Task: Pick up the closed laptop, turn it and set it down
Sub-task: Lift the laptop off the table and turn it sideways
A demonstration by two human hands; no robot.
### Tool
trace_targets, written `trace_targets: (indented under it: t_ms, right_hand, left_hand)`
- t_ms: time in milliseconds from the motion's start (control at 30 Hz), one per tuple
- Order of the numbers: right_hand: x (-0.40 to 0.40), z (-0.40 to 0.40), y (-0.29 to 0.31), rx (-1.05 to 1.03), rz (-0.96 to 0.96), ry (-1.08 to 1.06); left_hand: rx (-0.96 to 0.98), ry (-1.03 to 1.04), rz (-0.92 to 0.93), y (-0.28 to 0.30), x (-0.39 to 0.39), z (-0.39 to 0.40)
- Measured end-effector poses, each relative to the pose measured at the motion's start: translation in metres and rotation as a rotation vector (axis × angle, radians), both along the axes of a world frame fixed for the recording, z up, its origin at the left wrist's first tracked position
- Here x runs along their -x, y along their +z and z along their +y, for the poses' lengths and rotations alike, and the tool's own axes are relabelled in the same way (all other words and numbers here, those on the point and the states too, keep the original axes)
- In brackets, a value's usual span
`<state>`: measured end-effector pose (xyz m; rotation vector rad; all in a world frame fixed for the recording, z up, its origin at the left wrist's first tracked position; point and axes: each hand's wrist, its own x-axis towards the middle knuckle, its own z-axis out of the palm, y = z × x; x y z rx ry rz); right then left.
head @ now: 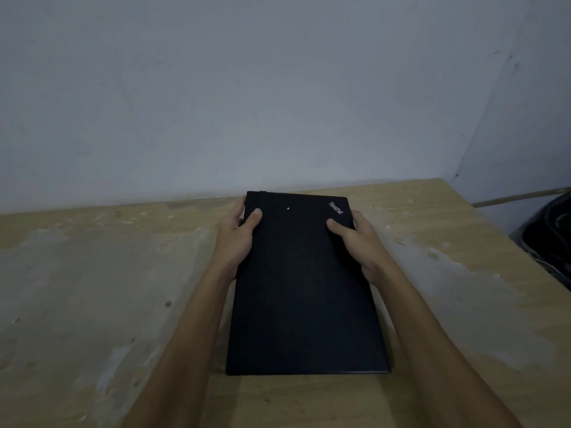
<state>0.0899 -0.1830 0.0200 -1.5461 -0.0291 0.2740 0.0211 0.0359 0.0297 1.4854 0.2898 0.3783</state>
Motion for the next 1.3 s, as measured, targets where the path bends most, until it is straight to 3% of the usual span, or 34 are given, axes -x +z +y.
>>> trace_targets:
  t_ms: [200,400,533,733,867,1100,1300]
  right_hand:
    - [-0.001,0.002,0.008,-0.139,-0.031,-0.118]
    - [-0.004,0.011,0.007,-0.274,0.092,-0.34]
    - [-0.004,0.026,0.017,-0.356,0.078,-0.453]
    - [0.005,0.057,0.015,-0.476,0.082,-0.616]
    - [0.007,0.071,0.013,-0.539,0.078,-0.697]
    - [0.006,0.079,0.008,-0.515,0.042,-0.702]
    - [0.004,0.083,0.006,-0.391,0.012,-0.446]
  left_hand:
    - [-0.03,-0.128,0.086,0.006,0.008,0.006]
    - [-0.061,-0.195,0.21,0.029,0.024,0.034]
    - [0.108,-0.104,0.171,0.031,0.031,0.051]
    - [0.272,0.288,0.033,0.011,0.012,0.048]
    - [0.329,0.321,0.002,0.0,0.008,0.024]
    - [0.259,0.389,-0.006,-0.006,0.008,0.009]
    - [0.324,0.428,0.071,-0.001,0.013,0.044]
